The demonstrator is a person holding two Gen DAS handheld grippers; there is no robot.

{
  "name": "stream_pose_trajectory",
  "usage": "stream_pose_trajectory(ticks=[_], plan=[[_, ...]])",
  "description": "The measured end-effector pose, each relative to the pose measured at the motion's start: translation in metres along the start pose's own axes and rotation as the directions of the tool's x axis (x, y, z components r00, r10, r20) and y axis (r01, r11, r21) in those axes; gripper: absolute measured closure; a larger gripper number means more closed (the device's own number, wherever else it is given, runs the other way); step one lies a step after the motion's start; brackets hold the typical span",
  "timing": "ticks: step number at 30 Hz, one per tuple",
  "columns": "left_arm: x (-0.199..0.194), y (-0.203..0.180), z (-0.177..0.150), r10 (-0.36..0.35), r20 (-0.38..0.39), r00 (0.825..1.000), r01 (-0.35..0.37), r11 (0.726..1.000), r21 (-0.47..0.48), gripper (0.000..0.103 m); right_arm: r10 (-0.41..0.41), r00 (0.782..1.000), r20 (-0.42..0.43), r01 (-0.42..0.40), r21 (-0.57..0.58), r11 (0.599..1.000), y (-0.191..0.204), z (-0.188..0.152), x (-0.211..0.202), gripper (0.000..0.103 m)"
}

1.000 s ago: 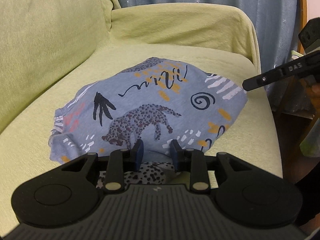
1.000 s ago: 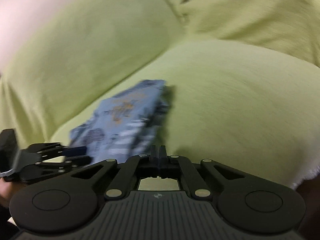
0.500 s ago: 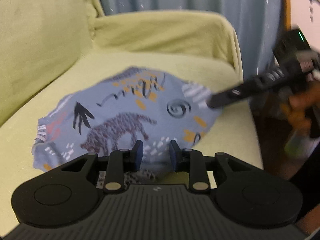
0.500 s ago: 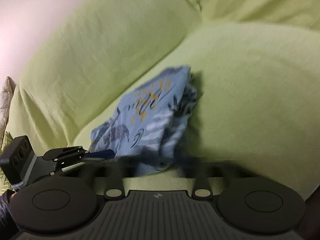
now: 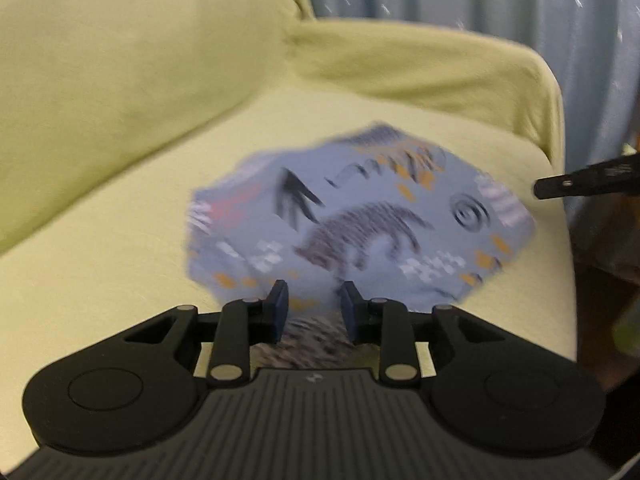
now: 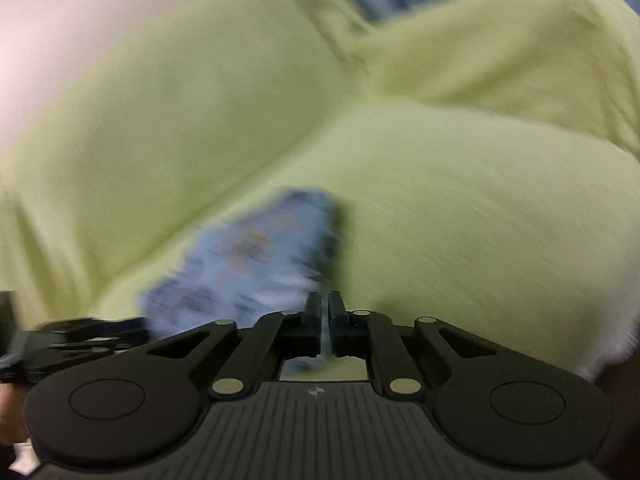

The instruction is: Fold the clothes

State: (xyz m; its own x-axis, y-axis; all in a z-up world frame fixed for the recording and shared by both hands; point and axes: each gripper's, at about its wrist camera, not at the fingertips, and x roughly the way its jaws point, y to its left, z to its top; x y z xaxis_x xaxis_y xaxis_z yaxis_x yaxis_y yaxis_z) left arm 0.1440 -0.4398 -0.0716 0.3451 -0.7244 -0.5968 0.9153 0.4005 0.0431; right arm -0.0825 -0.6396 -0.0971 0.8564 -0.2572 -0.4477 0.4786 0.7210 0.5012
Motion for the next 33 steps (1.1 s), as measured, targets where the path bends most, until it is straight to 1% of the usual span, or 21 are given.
stream_pose_trajectory(ticks=[3,5,7,8,9,12,14,16,18,19,22,23,24,25,26,27,28,29,30,32,33], plan=[[0.001,-0.003,-0.001,-0.035,0.014,0.999,0.034,0.999,0.027,0.077,0.082,0.996,-0.034,-0.085,-0.095,0.992,0.024,-0.004,0.017,0.087],[0.007,-0.017,-0.006,-0.012,-0.048,0.999,0.019,0.987,0.158,0.076,0.101,0.990,-0.102,-0.114,-0.122,0.986,0.032,-0.010,0.035,0.088],[0.006,-0.025,-0.013,0.045,-0.060,0.997,-0.027,0.962,0.273,0.075,0.029,0.987,-0.155,-0.057,-0.183,0.981,0.037,-0.015,0.046,0.093],[0.005,-0.029,-0.017,0.073,-0.061,0.995,-0.049,0.944,0.327,0.075,-0.031,0.986,-0.165,-0.003,-0.202,0.979,0.033,-0.017,0.048,0.103],[0.002,-0.027,-0.017,0.102,-0.065,0.993,-0.076,0.942,0.328,0.073,-0.073,0.983,-0.171,0.036,-0.209,0.977,0.029,-0.018,0.048,0.103],[-0.008,-0.026,-0.020,0.174,-0.052,0.983,-0.144,0.922,0.360,0.073,-0.070,0.988,-0.140,0.044,-0.182,0.982,0.021,-0.017,0.036,0.103],[-0.019,-0.036,-0.027,0.154,-0.008,0.988,-0.135,0.892,0.432,0.074,-0.106,0.990,-0.093,0.073,-0.303,0.950,0.034,-0.024,0.026,0.087],[-0.029,-0.050,-0.035,0.100,0.030,0.995,-0.101,0.847,0.522,0.064,-0.124,0.989,-0.076,0.078,-0.446,0.892,0.054,-0.036,0.024,0.087],[-0.024,-0.067,-0.044,0.080,0.017,0.997,-0.072,0.763,0.642,0.061,-0.140,0.988,-0.057,0.082,-0.579,0.811,0.074,-0.047,0.022,0.086],[-0.021,-0.076,-0.049,0.074,0.009,0.997,-0.059,0.714,0.697,0.061,-0.150,0.987,-0.051,0.082,-0.642,0.762,0.084,-0.053,0.023,0.086],[-0.010,-0.089,-0.051,0.124,0.031,0.992,-0.102,0.623,0.775,0.062,-0.204,0.978,-0.051,0.074,-0.823,0.563,0.110,-0.081,0.041,0.078],[-0.005,-0.088,-0.051,0.145,0.018,0.989,-0.104,0.610,0.785,0.066,-0.221,0.974,-0.044,0.071,-0.872,0.484,0.118,-0.090,0.047,0.077],[0.000,-0.086,-0.050,0.168,0.002,0.986,-0.104,0.600,0.793,0.085,-0.237,0.971,-0.033,0.067,-0.914,0.401,0.125,-0.100,0.052,0.077],[0.005,-0.085,-0.050,0.190,-0.013,0.982,-0.104,0.590,0.801,0.098,-0.252,0.967,-0.017,0.068,-0.943,0.324,0.130,-0.109,0.059,0.076],[0.007,-0.082,-0.051,0.192,-0.017,0.981,-0.100,0.581,0.807,0.099,-0.265,0.964,0.005,0.077,-0.962,0.262,0.133,-0.116,0.065,0.076],[0.006,-0.079,-0.050,0.199,-0.018,0.980,-0.105,0.590,0.801,0.099,-0.276,0.961,0.031,0.089,-0.976,0.201,0.135,-0.123,0.072,0.076],[0.005,-0.076,-0.049,0.206,-0.020,0.978,-0.110,0.601,0.792,0.099,-0.284,0.957,0.064,0.111,-0.982,0.155,0.135,-0.127,0.077,0.082],[0.004,-0.072,-0.048,0.213,-0.022,0.977,-0.116,0.612,0.783,0.100,-0.302,0.950,0.085,0.133,-0.981,0.143,0.132,-0.125,0.079,0.096],[0.002,-0.070,-0.048,0.213,-0.025,0.977,-0.116,0.625,0.772,0.100,-0.321,0.943,0.081,0.144,-0.974,0.177,0.126,-0.119,0.079,0.095],[-0.002,-0.064,-0.049,0.209,-0.032,0.977,-0.115,0.652,0.750,0.100,-0.332,0.942,0.044,0.143,-0.949,0.282,0.113,-0.104,0.071,0.094],[-0.002,-0.065,-0.049,0.210,-0.033,0.977,-0.115,0.653,0.749,0.100,-0.344,0.938,0.046,0.151,-0.947,0.284,0.109,-0.103,0.067,0.094]])
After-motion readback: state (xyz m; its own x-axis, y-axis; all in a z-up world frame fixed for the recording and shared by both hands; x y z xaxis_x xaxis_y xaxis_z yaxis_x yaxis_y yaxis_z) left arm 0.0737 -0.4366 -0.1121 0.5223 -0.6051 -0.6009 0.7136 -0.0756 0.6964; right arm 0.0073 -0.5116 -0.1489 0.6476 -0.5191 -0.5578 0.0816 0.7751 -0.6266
